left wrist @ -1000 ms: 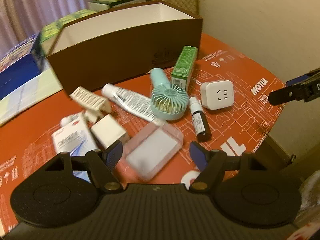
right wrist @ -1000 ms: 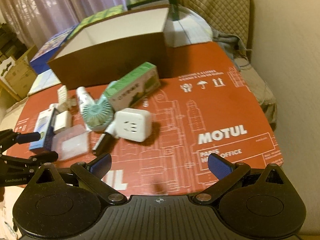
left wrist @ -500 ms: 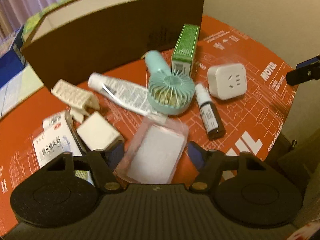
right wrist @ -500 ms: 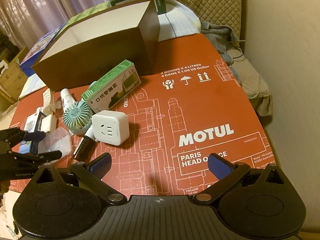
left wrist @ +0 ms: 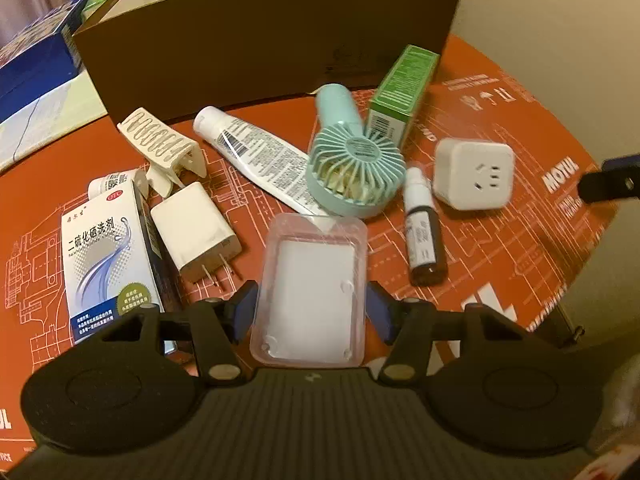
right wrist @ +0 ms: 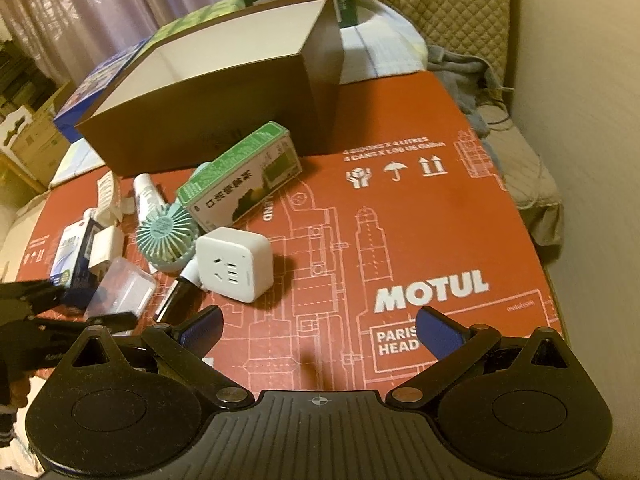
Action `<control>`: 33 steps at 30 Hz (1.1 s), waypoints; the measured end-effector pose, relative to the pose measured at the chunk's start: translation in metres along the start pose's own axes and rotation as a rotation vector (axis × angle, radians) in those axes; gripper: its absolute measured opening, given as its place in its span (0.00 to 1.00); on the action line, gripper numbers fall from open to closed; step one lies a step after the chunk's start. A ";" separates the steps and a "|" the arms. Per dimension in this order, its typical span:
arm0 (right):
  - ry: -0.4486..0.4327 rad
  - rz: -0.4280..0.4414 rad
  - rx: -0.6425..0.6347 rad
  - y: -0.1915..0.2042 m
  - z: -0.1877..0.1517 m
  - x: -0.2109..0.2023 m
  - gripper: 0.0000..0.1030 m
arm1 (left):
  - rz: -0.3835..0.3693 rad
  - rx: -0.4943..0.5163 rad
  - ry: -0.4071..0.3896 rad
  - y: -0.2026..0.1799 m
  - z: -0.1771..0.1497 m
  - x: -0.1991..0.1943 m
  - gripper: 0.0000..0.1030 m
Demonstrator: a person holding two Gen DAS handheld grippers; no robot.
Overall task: Organize rigid objects
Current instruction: 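Grasp the clear plastic case with the left tool while the right tool reaches toward the white socket adapter, then grasp the white socket adapter with the right tool while the left tool holds the case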
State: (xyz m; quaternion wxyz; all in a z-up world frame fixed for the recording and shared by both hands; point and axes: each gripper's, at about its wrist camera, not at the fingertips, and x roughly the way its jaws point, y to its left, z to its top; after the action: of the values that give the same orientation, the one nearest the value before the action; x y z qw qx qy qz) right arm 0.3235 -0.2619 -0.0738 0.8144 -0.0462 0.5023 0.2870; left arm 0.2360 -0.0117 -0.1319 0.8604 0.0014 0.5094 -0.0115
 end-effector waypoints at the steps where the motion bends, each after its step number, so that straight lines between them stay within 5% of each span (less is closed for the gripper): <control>1: 0.001 0.005 -0.007 0.001 0.001 0.001 0.97 | 0.002 -0.011 0.000 0.000 0.001 0.001 0.52; 9: -0.034 0.101 -0.093 0.010 0.010 0.006 0.95 | 0.008 -0.088 -0.026 -0.004 -0.007 -0.011 0.50; 11: -0.043 0.133 -0.133 0.015 0.013 0.009 0.83 | 0.015 -0.108 -0.033 -0.005 -0.010 -0.016 0.50; 27: -0.012 0.213 -0.323 0.031 0.020 0.069 0.63 | 0.106 -0.263 -0.053 0.000 -0.020 -0.038 0.50; 33: -0.022 0.268 -0.358 0.029 0.022 0.079 0.45 | 0.130 -0.304 -0.050 0.000 -0.024 -0.038 0.50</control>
State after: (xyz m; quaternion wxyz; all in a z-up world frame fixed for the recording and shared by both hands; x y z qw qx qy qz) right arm 0.3519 -0.1967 -0.1235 0.7531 -0.1198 0.4359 0.4780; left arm 0.1969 -0.0109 -0.1096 0.8621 -0.0959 0.4826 0.1212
